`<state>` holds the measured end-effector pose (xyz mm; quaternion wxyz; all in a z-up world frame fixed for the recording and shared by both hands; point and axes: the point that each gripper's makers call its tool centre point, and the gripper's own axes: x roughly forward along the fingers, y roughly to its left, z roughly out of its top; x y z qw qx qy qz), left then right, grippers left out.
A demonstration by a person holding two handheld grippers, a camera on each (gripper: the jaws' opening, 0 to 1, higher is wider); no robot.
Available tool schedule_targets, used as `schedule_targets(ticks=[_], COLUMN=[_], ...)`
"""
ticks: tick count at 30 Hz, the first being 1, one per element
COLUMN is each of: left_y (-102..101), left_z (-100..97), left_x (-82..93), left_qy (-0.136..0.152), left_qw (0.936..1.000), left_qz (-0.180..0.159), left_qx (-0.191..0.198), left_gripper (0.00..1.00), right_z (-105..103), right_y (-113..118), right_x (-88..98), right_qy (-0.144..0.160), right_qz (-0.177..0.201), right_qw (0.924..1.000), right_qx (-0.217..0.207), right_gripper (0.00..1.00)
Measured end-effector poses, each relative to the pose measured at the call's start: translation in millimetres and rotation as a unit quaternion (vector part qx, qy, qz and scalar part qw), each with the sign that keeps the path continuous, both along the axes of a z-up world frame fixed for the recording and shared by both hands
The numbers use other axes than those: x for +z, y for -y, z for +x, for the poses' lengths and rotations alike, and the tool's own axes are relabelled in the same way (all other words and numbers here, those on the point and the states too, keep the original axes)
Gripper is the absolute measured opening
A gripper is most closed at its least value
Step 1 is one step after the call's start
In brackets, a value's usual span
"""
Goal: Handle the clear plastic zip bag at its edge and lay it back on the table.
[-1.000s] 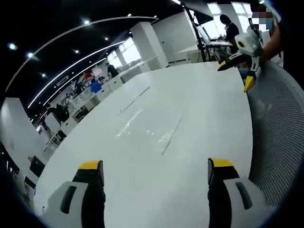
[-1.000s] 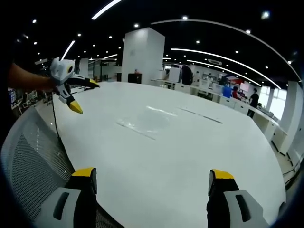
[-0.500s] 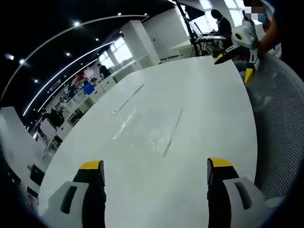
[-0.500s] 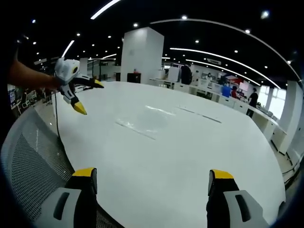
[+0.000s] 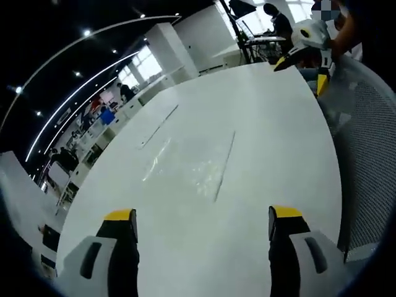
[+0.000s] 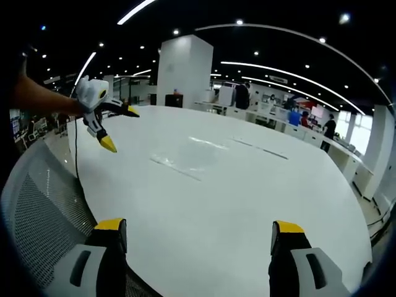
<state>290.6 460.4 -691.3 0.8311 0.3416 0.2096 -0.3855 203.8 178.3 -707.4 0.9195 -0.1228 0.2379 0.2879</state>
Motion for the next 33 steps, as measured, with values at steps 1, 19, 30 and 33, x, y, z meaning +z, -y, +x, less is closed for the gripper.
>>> schedule_targets(ticks=[1,19,30,33], left_y=[-0.4,-4.1,8.8,12.2], left_z=[1.2,14.0,23.5,24.4], left_x=[-1.3,-20.0,-24.8,-27.7], left_qy=[0.0,-0.009,-0.013,-0.014], left_qw=[1.0,0.999,0.9966,0.995], left_qz=[0.002,0.037,0.06,0.071], left_qx=[-0.001,-0.024,-0.055,-0.069], left_gripper=[0.87,0.83,0.75,0.72], right_z=[0.0,0.0,-0.1,-0.3], right_y=[-0.1,0.0,0.2,-0.2], right_x=[0.1,0.6,-1.3,-1.4], right_qy=[0.0,0.002,0.0,-0.001], right_qz=[0.0,-0.002,-0.004,-0.004], right_qw=[1.0,1.0,1.0,1.0], right_qx=[0.0,0.001,0.003,0.003], right_gripper=[0.98,0.97,0.97,0.96])
